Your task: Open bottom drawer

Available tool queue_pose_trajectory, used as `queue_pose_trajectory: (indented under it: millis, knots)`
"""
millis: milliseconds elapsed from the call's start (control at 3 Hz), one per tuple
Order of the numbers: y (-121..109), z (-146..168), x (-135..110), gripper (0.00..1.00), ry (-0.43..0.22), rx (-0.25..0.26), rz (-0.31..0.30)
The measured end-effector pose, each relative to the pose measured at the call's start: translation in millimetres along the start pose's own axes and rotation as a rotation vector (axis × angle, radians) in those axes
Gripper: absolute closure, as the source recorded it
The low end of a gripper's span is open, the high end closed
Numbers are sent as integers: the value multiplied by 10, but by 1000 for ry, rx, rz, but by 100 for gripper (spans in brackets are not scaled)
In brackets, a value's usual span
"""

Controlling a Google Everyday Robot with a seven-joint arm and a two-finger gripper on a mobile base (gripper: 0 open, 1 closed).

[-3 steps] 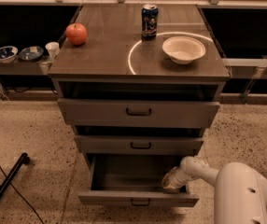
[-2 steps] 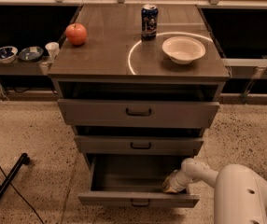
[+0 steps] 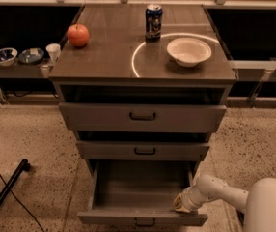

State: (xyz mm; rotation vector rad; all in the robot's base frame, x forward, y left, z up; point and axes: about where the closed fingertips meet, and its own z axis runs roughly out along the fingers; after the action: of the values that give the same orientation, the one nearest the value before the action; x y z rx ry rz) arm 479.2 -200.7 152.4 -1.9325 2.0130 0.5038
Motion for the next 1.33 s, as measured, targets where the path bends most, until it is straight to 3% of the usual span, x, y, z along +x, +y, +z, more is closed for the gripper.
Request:
queue_pose_trajectory:
  millis: [333, 667, 1000, 1333]
  knots:
    - [6, -3, -4, 100, -1, -2, 0]
    - [93, -160, -164, 83, -25, 37, -45]
    - [229, -498, -511, 66, -72, 127, -146]
    - [316, -688, -714, 66, -99, 175, -203]
